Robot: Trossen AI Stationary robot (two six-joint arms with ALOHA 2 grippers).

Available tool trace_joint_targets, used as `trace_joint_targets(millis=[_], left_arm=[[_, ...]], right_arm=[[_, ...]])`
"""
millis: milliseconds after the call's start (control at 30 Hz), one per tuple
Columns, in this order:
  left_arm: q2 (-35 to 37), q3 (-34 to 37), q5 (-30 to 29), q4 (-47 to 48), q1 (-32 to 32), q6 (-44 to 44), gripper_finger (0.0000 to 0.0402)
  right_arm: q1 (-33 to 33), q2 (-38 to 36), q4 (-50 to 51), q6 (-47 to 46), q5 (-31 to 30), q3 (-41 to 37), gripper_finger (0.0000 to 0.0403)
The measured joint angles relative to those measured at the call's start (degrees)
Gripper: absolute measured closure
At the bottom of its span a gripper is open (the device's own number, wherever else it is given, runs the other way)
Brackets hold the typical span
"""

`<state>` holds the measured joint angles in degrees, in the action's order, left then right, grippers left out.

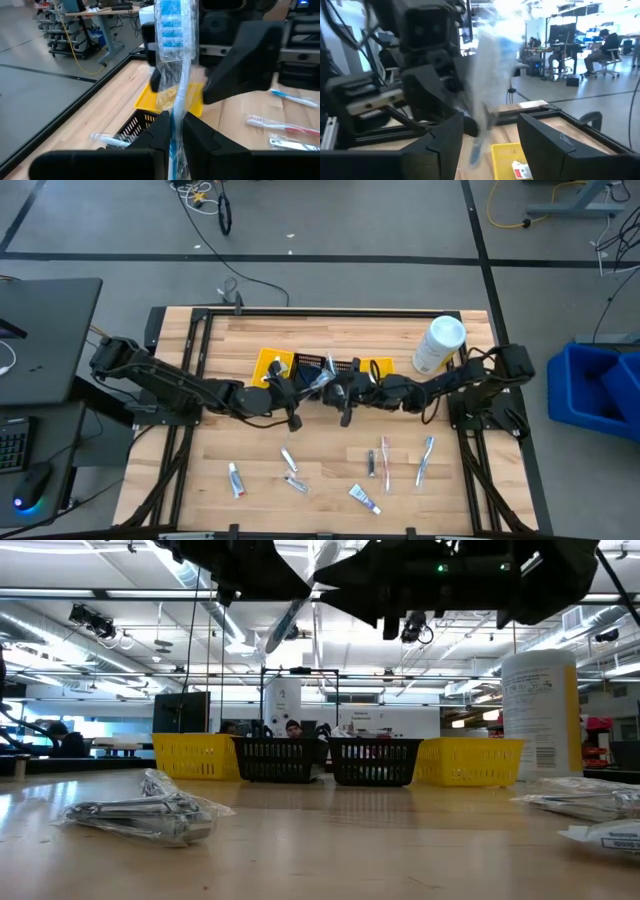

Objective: Pick & Place Travel size toiletries
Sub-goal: Put the blue toothbrush into the right black bin

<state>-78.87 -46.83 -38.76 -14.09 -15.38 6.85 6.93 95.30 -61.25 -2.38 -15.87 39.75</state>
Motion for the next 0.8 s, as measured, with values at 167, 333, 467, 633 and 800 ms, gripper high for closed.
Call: trace_joint_targets(millis=[167,333,467,633,800], left_arm=[[0.0,0.0,1.1,0.0,0.8,-1.0,0.0357],[0.0,0.0,2.3,0.2,1.2,-1.1,0.0355],[0.0,0.0,2.3,0.2,1.2,-1.1,0.0361],[0.0,0.0,1.2,0.2,1.2,-1.1,0.0355],[0.0,0.0,0.7,0.3,1.2,-1.5,0.0356]], right_arm=[[-1.2,1.9,0.5,-1.1,4.7,3.0,0.0214],[-1.3,3.3,2.3,0.6,3.8,5.8,0.0239],[-1.3,3.3,2.4,0.8,3.4,5.8,0.0274],[-1.3,3.3,2.4,-0.6,3.4,5.8,0.0325],[-1.2,3.2,2.9,-1.2,1.1,5.8,0.0363]])
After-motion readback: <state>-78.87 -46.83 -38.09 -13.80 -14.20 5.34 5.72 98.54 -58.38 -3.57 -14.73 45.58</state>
